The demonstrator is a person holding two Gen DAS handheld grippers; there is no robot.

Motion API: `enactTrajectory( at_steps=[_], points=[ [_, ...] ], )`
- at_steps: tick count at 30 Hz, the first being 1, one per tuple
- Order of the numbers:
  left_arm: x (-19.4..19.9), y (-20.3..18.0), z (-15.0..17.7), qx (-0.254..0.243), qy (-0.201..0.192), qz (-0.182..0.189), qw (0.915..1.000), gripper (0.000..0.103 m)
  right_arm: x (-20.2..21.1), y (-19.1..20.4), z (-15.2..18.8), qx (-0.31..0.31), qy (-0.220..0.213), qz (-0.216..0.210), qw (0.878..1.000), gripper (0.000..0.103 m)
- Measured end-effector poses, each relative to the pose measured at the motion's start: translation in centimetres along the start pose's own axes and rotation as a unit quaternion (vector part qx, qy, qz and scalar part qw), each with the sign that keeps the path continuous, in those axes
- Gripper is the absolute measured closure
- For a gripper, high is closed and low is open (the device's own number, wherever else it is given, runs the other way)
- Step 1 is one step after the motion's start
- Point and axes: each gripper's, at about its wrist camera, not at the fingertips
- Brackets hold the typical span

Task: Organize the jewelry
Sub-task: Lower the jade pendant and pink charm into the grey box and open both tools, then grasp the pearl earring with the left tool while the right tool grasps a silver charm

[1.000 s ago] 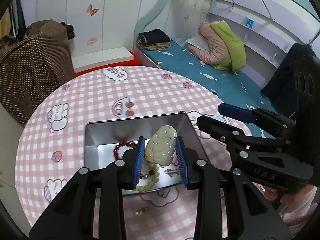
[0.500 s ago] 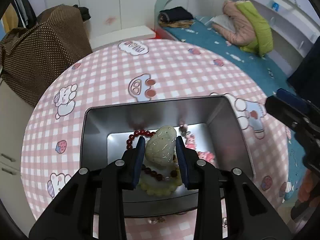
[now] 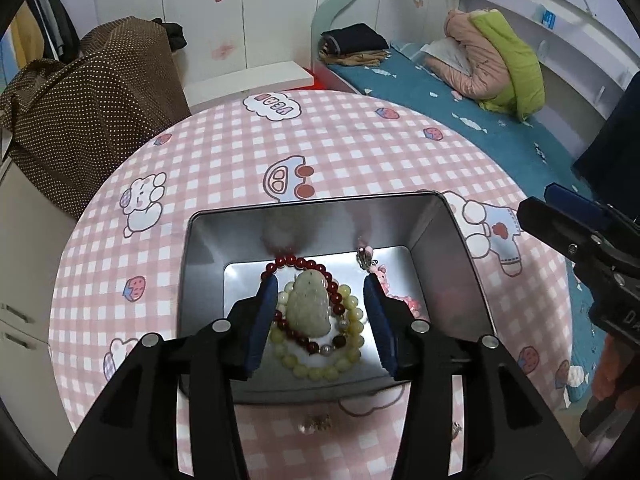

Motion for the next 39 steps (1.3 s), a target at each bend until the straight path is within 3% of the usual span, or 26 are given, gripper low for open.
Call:
enactTrajectory(
  at_steps=[12, 17, 25, 36, 37, 39],
  points=[
    [5.1, 0.8, 2.5, 0.015, -0.040, -0.019, 0.9989, 0.046, 3.0, 2.4, 1.2, 0.024, -0.022, -0.006, 0.999, 0.032],
    [6.2, 1.2, 4.2, 0.018, -0.048, -0.031, 0.9982, 0.028, 3.7, 3.1, 2.1, 0.034, -0.020, -0.004, 0.999, 0.027],
    [6.0, 1.1, 6.5, 0.013, -0.041, -0.021, 0.9989, 0.022, 3.2, 3.8, 3.6, 0.041, 0.000, 0.000, 0.999, 0.022],
    [2.4, 0.6, 8.3, 0.022, -0.010, 0.028, 0.9993, 0.022, 1.7, 3.6, 5.2, 0.039, 0.036, 0.004, 0.999, 0.022],
    [2.1, 0.5, 8.3, 0.022, -0.009, 0.027, 0.9993, 0.025, 1.6, 3.6, 5.3, 0.039, 0.039, 0.004, 0.998, 0.022],
    [1.5, 0.2, 8.5, 0.018, -0.002, 0.029, 0.9994, 0.040, 1.3, 3.4, 5.5, 0.039, 0.046, 0.006, 0.998, 0.022]
  ],
)
Point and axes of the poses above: each gripper's, at about its wrist camera, not at the fingertips, and x roughly against the way its jaws point, y to its left, z to its underside, and after that the axes turned 9 degrees about -x, right-handed
